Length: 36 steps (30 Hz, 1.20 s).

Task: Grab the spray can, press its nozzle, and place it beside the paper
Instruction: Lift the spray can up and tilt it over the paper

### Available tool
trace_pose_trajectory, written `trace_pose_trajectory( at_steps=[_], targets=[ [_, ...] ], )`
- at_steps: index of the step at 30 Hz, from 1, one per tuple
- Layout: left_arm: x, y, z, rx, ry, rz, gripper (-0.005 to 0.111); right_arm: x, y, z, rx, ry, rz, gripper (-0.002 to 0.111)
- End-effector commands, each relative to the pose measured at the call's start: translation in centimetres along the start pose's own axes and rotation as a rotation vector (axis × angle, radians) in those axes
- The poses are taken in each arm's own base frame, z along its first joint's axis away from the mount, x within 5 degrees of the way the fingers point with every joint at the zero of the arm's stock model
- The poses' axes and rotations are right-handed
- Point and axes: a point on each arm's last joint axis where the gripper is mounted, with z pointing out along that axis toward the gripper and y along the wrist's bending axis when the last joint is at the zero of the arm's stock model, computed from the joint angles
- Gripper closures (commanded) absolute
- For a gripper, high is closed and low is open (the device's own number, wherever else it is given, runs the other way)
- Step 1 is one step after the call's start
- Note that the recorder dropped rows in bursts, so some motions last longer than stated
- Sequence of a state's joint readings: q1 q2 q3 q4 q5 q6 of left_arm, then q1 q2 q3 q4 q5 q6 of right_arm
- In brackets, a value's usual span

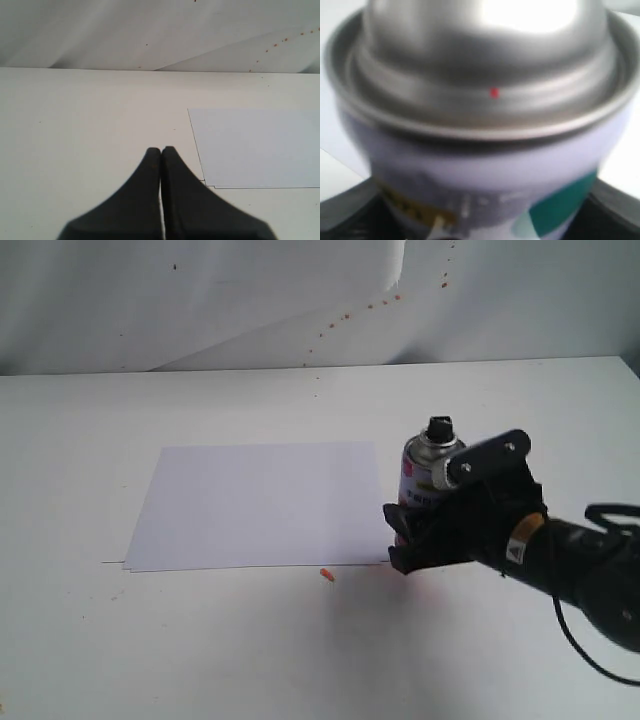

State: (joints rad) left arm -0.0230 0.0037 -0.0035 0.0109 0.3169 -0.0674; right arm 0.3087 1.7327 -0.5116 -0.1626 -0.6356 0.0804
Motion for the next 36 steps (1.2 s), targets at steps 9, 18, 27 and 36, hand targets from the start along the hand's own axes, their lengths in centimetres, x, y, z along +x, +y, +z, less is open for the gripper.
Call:
trace_pose_trajectory(
  at_steps=[9, 18, 27, 36],
  targets=[
    [0.1, 0.0, 0.0, 0.004, -0.005, 0.001, 0.107, -12.2, -1.7, 1.2, 0.098, 0.154, -0.265, 0.108],
    [0.1, 0.0, 0.0, 0.004, -0.005, 0.001, 0.107, -15.5, -0.7, 2.6, 0.092, 0.251, -0.402, 0.108],
    [0.1, 0.0, 0.0, 0.004, -0.005, 0.001, 0.107, -15.6, 0.7, 4.8, -0.049, 0.317, -0.508, 0.108],
    [0.1, 0.0, 0.0, 0.004, -0.005, 0.001, 0.107, -14.8, 3.9, 7.8, -0.1, 0.373, -0.677, 0.108]
  ],
)
